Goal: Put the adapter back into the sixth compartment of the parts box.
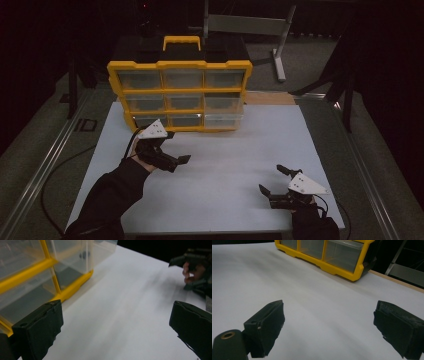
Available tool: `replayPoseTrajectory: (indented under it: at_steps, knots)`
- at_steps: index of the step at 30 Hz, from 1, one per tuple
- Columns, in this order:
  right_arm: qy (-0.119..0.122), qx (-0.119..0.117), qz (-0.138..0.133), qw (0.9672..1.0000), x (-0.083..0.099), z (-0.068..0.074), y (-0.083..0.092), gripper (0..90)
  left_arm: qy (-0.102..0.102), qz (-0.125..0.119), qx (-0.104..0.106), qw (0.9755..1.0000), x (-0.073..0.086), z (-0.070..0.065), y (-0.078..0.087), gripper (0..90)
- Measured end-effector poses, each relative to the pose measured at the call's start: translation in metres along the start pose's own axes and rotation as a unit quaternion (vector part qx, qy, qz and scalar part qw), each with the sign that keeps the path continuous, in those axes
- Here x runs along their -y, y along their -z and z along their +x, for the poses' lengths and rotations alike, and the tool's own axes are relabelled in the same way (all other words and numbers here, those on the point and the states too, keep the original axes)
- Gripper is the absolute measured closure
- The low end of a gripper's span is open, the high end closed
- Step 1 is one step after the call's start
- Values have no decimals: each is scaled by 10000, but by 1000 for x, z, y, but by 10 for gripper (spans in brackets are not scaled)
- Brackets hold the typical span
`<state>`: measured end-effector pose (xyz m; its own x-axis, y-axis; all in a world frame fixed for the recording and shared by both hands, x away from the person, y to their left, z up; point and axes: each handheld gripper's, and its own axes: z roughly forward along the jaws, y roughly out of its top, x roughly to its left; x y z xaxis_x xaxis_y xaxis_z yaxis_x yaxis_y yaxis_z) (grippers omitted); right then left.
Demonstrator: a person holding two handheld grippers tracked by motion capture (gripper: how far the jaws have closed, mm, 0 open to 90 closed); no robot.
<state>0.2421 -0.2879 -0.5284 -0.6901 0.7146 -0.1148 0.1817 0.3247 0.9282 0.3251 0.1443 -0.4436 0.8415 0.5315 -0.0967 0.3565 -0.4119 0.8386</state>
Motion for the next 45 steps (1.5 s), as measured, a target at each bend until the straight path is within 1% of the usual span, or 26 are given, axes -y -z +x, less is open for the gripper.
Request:
replayPoseTrajectory:
  at_steps: [2,3,5,6,7,8,10,11,12,14,15,16,18,19,24,25,26,28,29,30,31,33,34,35,37,45]
  knots:
    - [-3,-1,6,10000,0,0,0,97,-25,19,-38,10000,7,-1,0,0]
    - [1,-1,11,10000,0,0,0,97,-29,11,-1,10000,10,-2,1,0]
    - [0,-10,14,10000,0,0,0,97,-18,-29,-66,10000,17,-2,3,0]
    - [-2,-10,15,10000,0,0,0,97,20,-108,26,9999,20,-2,5,0]
    - [1,-10,14,10000,0,0,0,97,39,-109,18,9999,23,-2,6,0]
    - [4,-8,15,10000,0,0,0,97,8,-84,-28,10000,27,-3,7,0]
    - [-2,-1,15,10000,0,0,0,97,35,-27,-2,10000,34,-3,9,0]
    - [3,-1,15,10000,0,0,0,97,34,-43,-26,10000,37,-4,10,0]
    - [3,-1,15,10000,0,0,0,97,34,-43,-26,10000,37,-4,10,0]
    - [14,-3,29,10000,0,0,0,97,84,-79,-8,9999,47,-4,14,0]
    - [10,-6,24,10000,0,0,-1,97,74,-59,-12,10000,49,-4,15,0]
    - [13,-10,28,10000,0,0,-1,97,69,-49,-59,9999,52,-5,16,0]
    - [11,-2,29,10000,0,0,-1,97,91,-42,-34,9999,58,-5,18,0]
    - [12,-4,28,10000,0,0,-1,97,92,-27,-71,9999,62,-6,19,0]
    - [15,-4,34,10000,0,0,-1,97,144,-105,70,9998,75,-7,23,0]
    - [24,4,34,10000,0,0,0,97,99,-109,51,9999,77,-7,24,0]
    - [15,9,33,10000,0,0,0,97,94,-123,79,9998,80,-8,25,0]
    - [-1,17,40,10000,0,0,0,97,96,-112,31,9999,85,-9,26,0]
    - [4,15,41,10000,0,0,0,97,114,-100,54,9999,87,-9,27,0]
    - [16,8,43,10000,0,0,-1,97,128,-92,16,9999,90,-9,27,0]
    - [33,5,49,10000,0,0,-1,97,145,-103,41,9998,92,-9,27,0]
    - [34,-3,57,10000,0,1,-1,96,167,-80,5,9998,98,-10,27,0]
    - [34,-3,59,10000,0,1,-1,97,184,-77,19,9998,101,-10,27,0]
    - [40,-2,55,10000,0,1,-1,97,210,-47,29,9998,104,-10,27,0]
    - [26,2,50,10000,0,0,-1,97,190,32,-13,9998,109,-10,26,0]
    - [39,7,62,10000,0,1,-1,97,273,81,-121,9995,124,-10,30,0]
